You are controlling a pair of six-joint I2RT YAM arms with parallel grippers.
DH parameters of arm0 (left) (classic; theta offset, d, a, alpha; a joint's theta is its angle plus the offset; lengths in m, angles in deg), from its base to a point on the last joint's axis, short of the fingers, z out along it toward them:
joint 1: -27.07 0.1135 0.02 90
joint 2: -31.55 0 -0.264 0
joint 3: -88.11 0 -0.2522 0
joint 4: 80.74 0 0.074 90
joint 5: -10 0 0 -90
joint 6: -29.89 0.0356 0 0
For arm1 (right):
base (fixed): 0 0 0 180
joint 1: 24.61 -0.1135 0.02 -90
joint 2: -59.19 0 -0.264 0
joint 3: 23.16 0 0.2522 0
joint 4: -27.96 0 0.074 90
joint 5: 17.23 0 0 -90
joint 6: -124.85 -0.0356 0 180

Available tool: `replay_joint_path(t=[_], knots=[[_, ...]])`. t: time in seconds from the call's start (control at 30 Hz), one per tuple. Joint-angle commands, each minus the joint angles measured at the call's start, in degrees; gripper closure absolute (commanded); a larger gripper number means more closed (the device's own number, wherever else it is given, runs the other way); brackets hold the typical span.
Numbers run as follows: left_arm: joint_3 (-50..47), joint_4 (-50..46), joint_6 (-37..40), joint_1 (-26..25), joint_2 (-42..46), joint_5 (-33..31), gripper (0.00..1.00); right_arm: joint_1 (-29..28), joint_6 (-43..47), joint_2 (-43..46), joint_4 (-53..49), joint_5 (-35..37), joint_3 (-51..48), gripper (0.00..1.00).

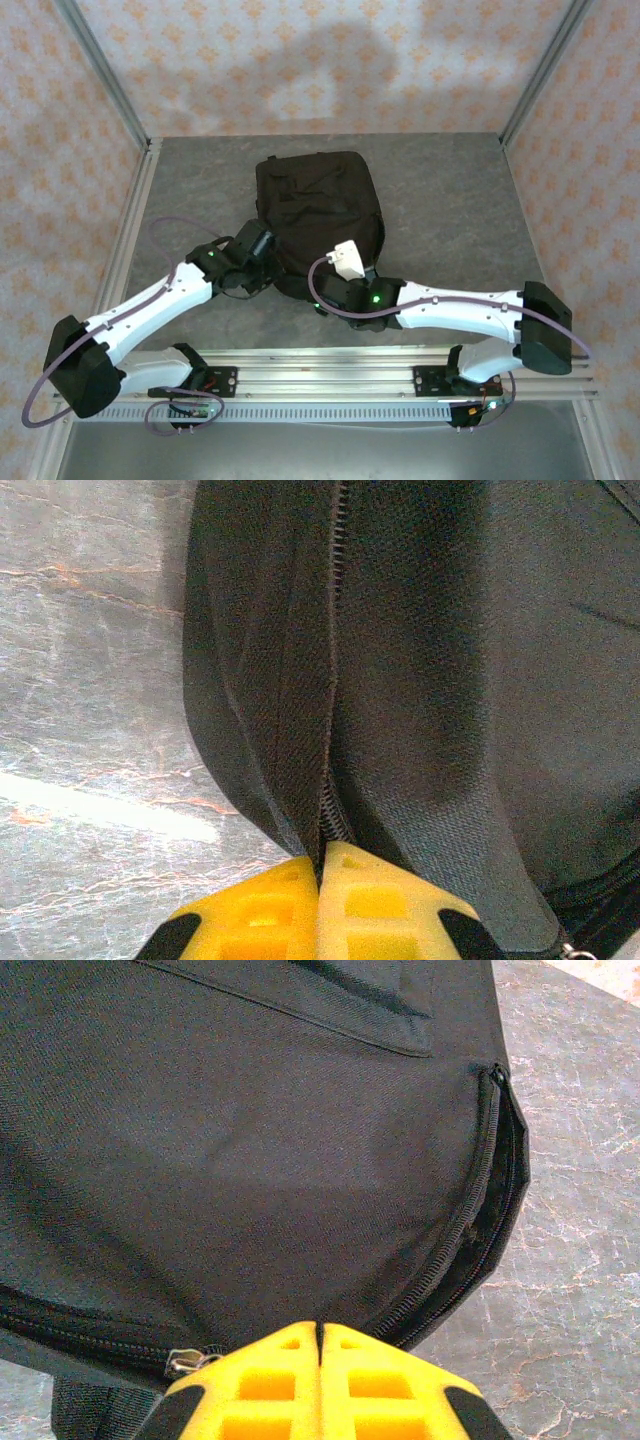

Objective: Pack books, pencil case, and school supplies into a backpack

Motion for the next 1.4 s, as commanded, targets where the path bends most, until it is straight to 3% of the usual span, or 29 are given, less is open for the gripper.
replay_joint_path(t=[0.0,0.53,0.73,0.8,0.93,1.0,1.2,1.37], knots=[[-1.49,-7.17,2.17,1.80,1.84,-5.46,1.00,0.70,-0.71,2.10,-4.74,7.39,-0.85,1.00],[-1.91,-11.94,11.08,4.60,3.28,-7.97,1.00,9.36,3.51,4.56,1.03,3.58,-3.94,1.00],[-0.45,-15.06,16.92,9.58,3.30,-8.40,1.00,12.40,3.86,6.02,2.86,2.73,-4.20,1.00],[-0.08,-15.41,17.92,11.00,3.26,-8.31,1.00,12.51,4.99,7.25,4.79,-0.16,-4.63,1.00],[1.69,-14.73,19.45,11.75,1.25,-9.22,1.00,12.36,7.85,8.36,12.80,-16.35,-6.77,1.00],[3.39,-14.94,20.31,11.88,-0.98,-9.74,1.00,12.07,7.57,6.35,15.34,-21.18,-6.71,1.00],[8.12,-15.52,22.32,16.56,-7.15,-10.04,0.99,10.14,7.10,1.34,20.47,-27.94,-4.50,1.00],[10.34,-16.42,22.02,19.09,-7.36,-7.95,0.81,9.35,5.10,-0.28,22.73,-28.77,-2.82,1.00]])
